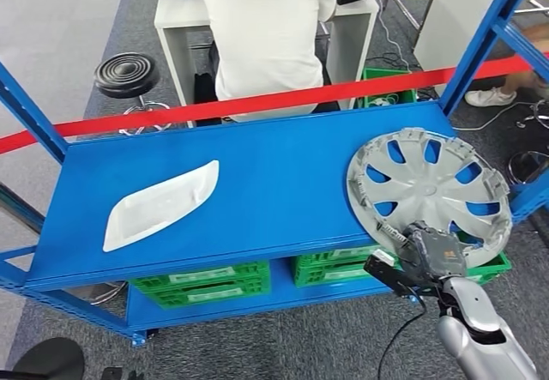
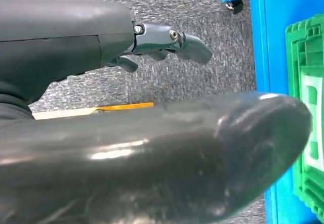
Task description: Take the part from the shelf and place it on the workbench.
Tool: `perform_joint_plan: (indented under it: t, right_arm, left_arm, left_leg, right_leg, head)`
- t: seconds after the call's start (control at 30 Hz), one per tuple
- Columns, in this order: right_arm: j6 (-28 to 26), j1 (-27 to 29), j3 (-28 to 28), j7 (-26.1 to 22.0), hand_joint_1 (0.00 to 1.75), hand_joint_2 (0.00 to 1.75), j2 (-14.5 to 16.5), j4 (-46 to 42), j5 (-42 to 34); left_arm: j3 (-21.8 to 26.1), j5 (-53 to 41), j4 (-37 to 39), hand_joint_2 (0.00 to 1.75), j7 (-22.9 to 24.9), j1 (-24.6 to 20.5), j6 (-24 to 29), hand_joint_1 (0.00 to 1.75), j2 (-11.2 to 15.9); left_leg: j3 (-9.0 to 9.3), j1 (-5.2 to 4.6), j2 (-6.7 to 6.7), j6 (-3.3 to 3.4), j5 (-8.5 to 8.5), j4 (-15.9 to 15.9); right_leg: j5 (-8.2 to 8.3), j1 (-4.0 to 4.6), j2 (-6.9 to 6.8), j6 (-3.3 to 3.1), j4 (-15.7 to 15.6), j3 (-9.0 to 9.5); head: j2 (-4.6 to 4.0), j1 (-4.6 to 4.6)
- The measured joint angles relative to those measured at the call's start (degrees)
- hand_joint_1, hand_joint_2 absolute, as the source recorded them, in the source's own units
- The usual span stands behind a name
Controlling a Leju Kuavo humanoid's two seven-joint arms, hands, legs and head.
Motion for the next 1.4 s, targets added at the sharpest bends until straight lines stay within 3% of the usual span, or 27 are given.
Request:
perform_joint_plan:
  t: [0.07,0.1,0.13,0.2,0.27,0.33,0.43,0.5,0.57,0.6,0.63,0.67,0.77,0.83,0.93,1.0,1.07,1.1,1.13,1.2,1.27,1.33,1.4]
  right_arm:
    - [-0.40,0.38,-0.08,-0.73,1.75,1.75,0.06,-0.48,-0.71]
    - [-0.61,0.67,-0.15,-1.50,1.75,1.75,0.09,-0.87,-1.65]
    - [-0.78,1.00,-0.24,-2.61,1.75,1.75,0.12,-1.39,-3.10]
    - [-0.80,1.85,-0.49,-6.87,1.75,1.75,0.17,-3.16,-8.95]
    - [-0.48,2.48,-0.73,-12.07,1.75,1.75,0.17,-5.78,-15.75]
    - [0.45,2.92,-0.65,-16.60,1.75,1.75,0.34,-8.61,-21.53]
    - [2.28,4.15,-0.38,-23.27,1.75,1.75,0.55,-12.52,-29.81]
    - [2.96,4.64,-0.11,-25.45,1.75,1.75,0.61,-14.63,-32.61]
    - [3.52,5.25,0.24,-26.83,1.75,1.75,0.66,-15.99,-34.27]
    - [3.90,5.74,0.33,-28.02,1.75,1.75,0.72,-16.67,-35.72]
    - [4.37,6.23,0.37,-29.63,1.75,1.75,0.91,-17.60,-37.83]
    - [4.91,6.61,0.37,-31.41,1.75,1.75,1.24,-18.73,-40.38]
    - [6.48,6.95,0.46,-35.28,1.75,1.75,2.81,-22.18,-45.98]
    - [7.06,7.12,0.70,-36.11,1.75,1.75,3.63,-23.94,-46.74]
    - [8.14,7.33,1.11,-37.07,1.75,1.75,4.37,-25.65,-48.12]
    - [10.21,7.40,1.14,-38.39,1.75,1.75,5.20,-26.44,-51.17]
    - [13.27,7.53,1.12,-39.82,1.75,1.75,6.52,-27.26,-55.03]
    - [15.06,7.61,1.22,-40.44,1.75,1.75,7.36,-27.86,-56.83]
    - [17.05,7.65,1.48,-41.06,1.75,1.75,8.25,-28.66,-58.44]
    - [21.33,7.59,2.51,-42.24,1.75,1.75,9.96,-30.91,-61.22]
    - [24.28,7.36,3.78,-42.91,1.75,1.75,11.24,-33.32,-62.85]
    - [25.52,7.20,4.70,-43.04,1.75,1.75,12.03,-35.01,-63.41]
    - [27.35,7.11,5.41,-43.16,1.75,1.75,12.43,-36.08,-64.16]
  left_arm:
    - [0.01,-0.08,0.00,0.00,0.03,0.10,0.78,0.00,-0.06]
    - [0.02,-0.09,0.00,0.00,0.06,0.20,1.13,0.00,-0.03]
    - [0.04,-0.09,0.00,0.00,0.08,0.30,1.39,0.00,0.01]
    - [0.14,0.15,0.00,0.00,-0.28,0.42,1.50,0.00,0.11]
    - [0.32,0.43,0.02,0.00,-0.89,0.35,1.26,0.00,0.01]
    - [0.45,0.43,0.04,0.00,-1.12,0.18,1.08,0.00,-0.13]
    - [0.50,0.22,0.04,0.00,-0.96,0.09,0.92,0.00,-0.06]
    - [0.51,0.09,0.04,0.00,-0.86,0.08,0.84,0.00,0.00]
    - [0.52,-0.02,0.04,0.00,-0.74,0.06,0.81,0.00,0.03]
    - [0.52,-0.05,0.04,0.00,-0.65,0.08,0.81,0.00,0.04]
    - [0.52,-0.08,0.04,0.00,-0.53,0.12,0.81,0.00,0.05]
    - [0.52,-0.11,0.04,0.00,-0.43,0.15,0.82,0.00,0.05]
    - [0.52,-0.14,0.04,0.00,-0.31,-0.06,0.83,0.00,0.03]
    - [0.52,-0.16,0.04,0.00,-0.30,-0.24,0.83,0.00,0.02]
    - [0.52,-0.18,0.04,0.00,-0.30,-0.29,0.83,0.00,0.07]
    - [0.52,-0.22,0.04,0.00,-0.29,-0.32,0.80,0.00,0.08]
    - [0.52,-0.22,0.04,0.00,-0.30,-0.28,0.66,0.00,0.04]
    - [0.53,-0.17,0.04,0.00,-0.30,-0.22,0.52,0.00,0.06]
    - [0.57,-0.02,0.04,0.00,-0.31,-0.20,0.37,0.00,0.09]
    - [0.70,0.31,0.04,0.00,-0.41,-0.27,-0.03,0.00,0.20]
    - [0.86,0.50,0.04,0.00,-0.56,-0.39,-0.35,0.00,0.30]
    - [0.95,0.56,0.04,0.00,-0.65,-0.51,-0.54,0.00,0.33]
    - [1.07,0.85,0.04,0.00,-0.68,-0.51,-0.76,0.00,0.31]
  left_leg:
    - [-3.51,0.10,0.03,-0.38,-3.35,7.20]
    - [-4.51,0.18,0.03,-0.55,-3.72,9.21]
    - [-4.57,0.29,0.05,-0.72,-3.05,9.33]
    - [-1.70,0.77,0.13,-1.23,0.58,3.92]
    - [1.70,1.35,0.07,-1.58,2.96,-2.72]
    - [2.63,1.41,-0.10,-0.84,2.96,-4.93]
    - [2.52,1.25,-0.09,0.89,3.27,-4.96]
    - [2.46,1.20,-0.04,1.54,3.50,-5.03]
    - [2.37,0.95,-0.05,1.89,3.50,-5.02]
    - [2.35,0.80,-0.09,1.98,3.48,-5.00]
    - [2.35,0.67,-0.15,2.04,3.46,-4.99]
    - [2.38,0.57,-0.20,2.04,3.41,-4.98]
    - [2.45,0.27,-0.17,1.57,3.16,-4.90]
    - [2.34,0.11,-0.14,1.00,3.21,-4.99]
    - [2.19,0.28,-0.13,0.03,3.00,-5.03]
    - [0.45,0.31,-0.05,-0.43,0.67,-1.43]
    - [-3.21,0.29,-0.01,-0.68,-2.73,5.85]
    - [-4.83,0.30,0.00,-0.75,-3.64,8.87]
    - [-5.66,0.29,0.00,-0.77,-3.42,10.15]
    - [-4.35,0.29,0.03,-0.62,0.05,6.58]
    - [-1.07,0.25,0.25,-0.28,3.88,-0.82]
    - [0.58,0.16,0.38,0.19,4.84,-4.79]
    - [0.60,0.13,0.25,0.82,4.66,-5.27]
  right_leg:
    - [0.06,-0.08,-0.28,-0.11,-0.06,-0.09]
    - [0.09,-0.13,-0.36,-0.06,-0.05,-0.14]
    - [0.12,-0.24,-0.39,0.05,-0.04,-0.17]
    - [0.20,-0.59,-0.27,0.53,0.10,-0.23]
    - [0.08,-0.59,0.27,1.35,0.74,-0.60]
    - [0.10,-0.48,0.81,2.19,0.96,-0.91]
    - [-0.21,-0.77,0.73,3.11,1.13,-1.18]
    - [-2.92,-0.75,0.44,3.27,5.64,-3.17]
    - [-6.33,-0.65,0.36,3.19,12.99,-6.51]
    - [-7.04,-0.61,0.37,3.08,15.45,-7.67]
    - [-6.75,-0.58,0.37,2.92,16.06,-8.01]
    - [-5.51,-0.54,0.37,2.70,14.58,-7.37]
    - [-1.03,-0.38,0.40,2.07,4.62,-2.63]
    - [-0.68,-0.17,0.44,1.85,2.06,-1.44]
    - [-0.48,-0.11,0.37,0.98,1.56,-1.43]
    - [-0.34,-0.26,0.21,0.28,1.23,-1.33]
    - [-0.39,-0.18,0.11,-0.08,1.21,-1.44]
    - [-0.40,-0.13,0.11,-0.16,1.22,-1.49]
    - [-0.41,-0.10,0.16,-0.21,1.22,-1.50]
    - [-0.45,-0.08,0.27,-0.18,1.24,-1.35]
    - [-0.61,0.08,0.35,0.09,1.39,-1.21]
    - [-0.71,0.35,0.31,0.58,1.50,-1.32]
    - [-0.69,0.37,0.19,1.20,1.40,-1.38]
  head:
    - [0.00,-0.28]
    - [0.00,-0.30]
    - [0.00,-0.30]
    - [0.00,-0.31]
    - [0.01,-0.49]
    - [0.01,-0.54]
    - [0.00,-0.28]
    - [0.00,0.04]
    - [0.00,0.32]
    - [0.00,0.43]
    - [0.00,0.58]
    - [0.00,0.75]
    - [0.01,1.04]
    - [0.01,0.99]
    - [0.01,0.91]
    - [0.01,0.62]
    - [0.00,0.33]
    - [0.00,0.27]
    - [0.00,0.21]
    - [0.00,0.08]
    - [0.00,-0.16]
    - [0.01,-0.29]
    - [0.01,-0.22]
